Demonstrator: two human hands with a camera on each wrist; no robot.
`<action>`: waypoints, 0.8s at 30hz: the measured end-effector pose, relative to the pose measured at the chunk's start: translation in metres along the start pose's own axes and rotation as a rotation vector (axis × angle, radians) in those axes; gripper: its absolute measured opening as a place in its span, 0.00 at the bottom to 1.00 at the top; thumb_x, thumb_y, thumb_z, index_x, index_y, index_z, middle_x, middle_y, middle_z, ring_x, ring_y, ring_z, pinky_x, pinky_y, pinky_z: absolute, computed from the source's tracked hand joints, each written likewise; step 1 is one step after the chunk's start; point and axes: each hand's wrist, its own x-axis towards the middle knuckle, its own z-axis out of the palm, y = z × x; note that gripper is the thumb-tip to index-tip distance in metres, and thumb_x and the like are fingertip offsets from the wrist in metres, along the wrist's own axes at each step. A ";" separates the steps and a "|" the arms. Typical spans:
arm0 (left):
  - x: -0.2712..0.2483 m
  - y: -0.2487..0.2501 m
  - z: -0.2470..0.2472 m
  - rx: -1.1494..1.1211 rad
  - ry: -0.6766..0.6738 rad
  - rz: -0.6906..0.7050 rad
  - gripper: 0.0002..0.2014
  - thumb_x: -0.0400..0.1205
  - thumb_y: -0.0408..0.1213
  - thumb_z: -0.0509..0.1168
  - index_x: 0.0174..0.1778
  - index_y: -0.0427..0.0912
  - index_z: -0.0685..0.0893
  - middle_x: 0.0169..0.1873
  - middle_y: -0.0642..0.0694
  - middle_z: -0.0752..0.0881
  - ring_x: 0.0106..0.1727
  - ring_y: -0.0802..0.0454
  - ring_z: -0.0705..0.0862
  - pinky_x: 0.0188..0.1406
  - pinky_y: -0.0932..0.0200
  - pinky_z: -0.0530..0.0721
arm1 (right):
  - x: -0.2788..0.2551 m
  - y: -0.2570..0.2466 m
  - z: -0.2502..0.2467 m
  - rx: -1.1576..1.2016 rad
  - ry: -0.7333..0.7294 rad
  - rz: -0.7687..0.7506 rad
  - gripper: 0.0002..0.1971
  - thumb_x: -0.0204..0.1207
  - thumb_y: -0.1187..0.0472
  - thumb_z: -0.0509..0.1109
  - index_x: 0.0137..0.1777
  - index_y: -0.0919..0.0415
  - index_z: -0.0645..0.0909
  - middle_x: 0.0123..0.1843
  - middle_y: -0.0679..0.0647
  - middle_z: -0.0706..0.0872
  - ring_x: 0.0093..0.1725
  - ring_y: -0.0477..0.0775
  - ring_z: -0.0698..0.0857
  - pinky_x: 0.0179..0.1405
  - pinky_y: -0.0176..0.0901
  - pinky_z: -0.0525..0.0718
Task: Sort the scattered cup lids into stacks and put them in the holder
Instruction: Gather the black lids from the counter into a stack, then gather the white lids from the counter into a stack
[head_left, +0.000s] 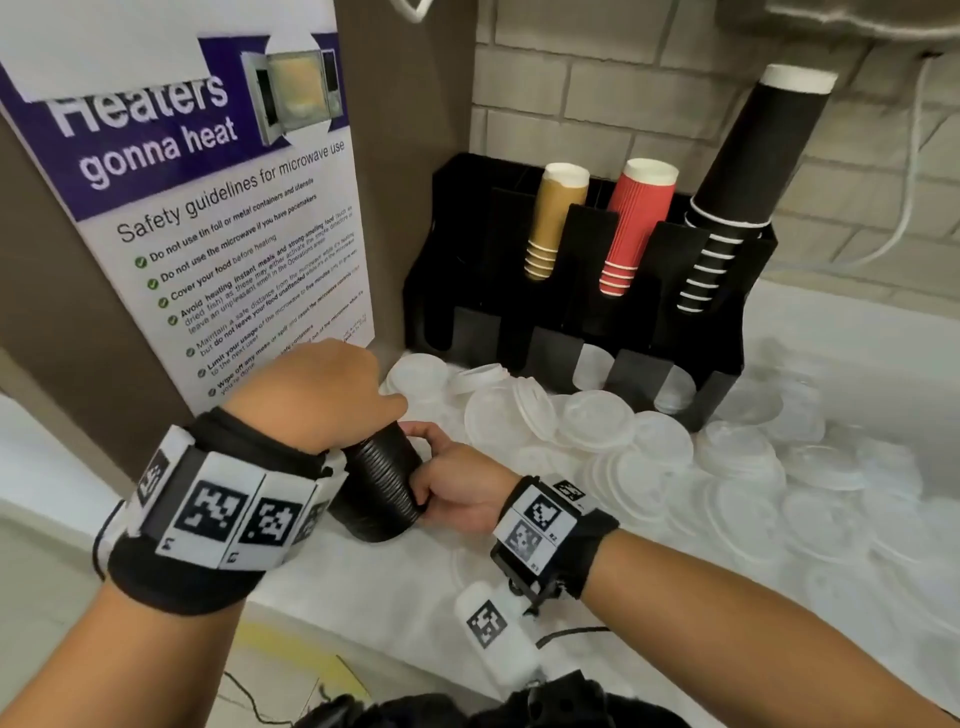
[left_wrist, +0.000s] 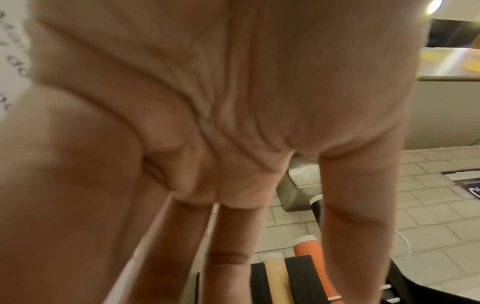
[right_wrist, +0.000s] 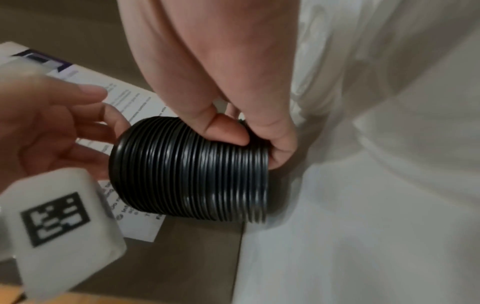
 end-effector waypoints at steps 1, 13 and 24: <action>0.000 -0.001 -0.001 -0.011 0.002 -0.006 0.19 0.82 0.50 0.60 0.29 0.44 0.71 0.30 0.48 0.76 0.30 0.55 0.72 0.26 0.59 0.65 | 0.001 -0.001 0.000 -0.107 0.014 -0.001 0.35 0.69 0.87 0.45 0.65 0.50 0.68 0.51 0.61 0.74 0.42 0.55 0.76 0.36 0.44 0.74; -0.004 -0.008 -0.005 -0.175 -0.049 -0.001 0.19 0.84 0.43 0.57 0.33 0.39 0.86 0.26 0.50 0.85 0.30 0.54 0.81 0.29 0.60 0.72 | -0.001 -0.012 0.005 -1.374 0.083 -0.208 0.24 0.76 0.63 0.71 0.69 0.66 0.67 0.51 0.59 0.79 0.47 0.56 0.77 0.38 0.40 0.74; -0.008 -0.014 -0.005 -0.113 0.004 0.018 0.20 0.83 0.46 0.58 0.39 0.35 0.87 0.32 0.43 0.85 0.33 0.48 0.80 0.34 0.57 0.75 | -0.014 -0.022 0.008 -1.299 0.023 -0.099 0.19 0.76 0.67 0.69 0.66 0.74 0.77 0.54 0.67 0.90 0.46 0.56 0.87 0.61 0.51 0.85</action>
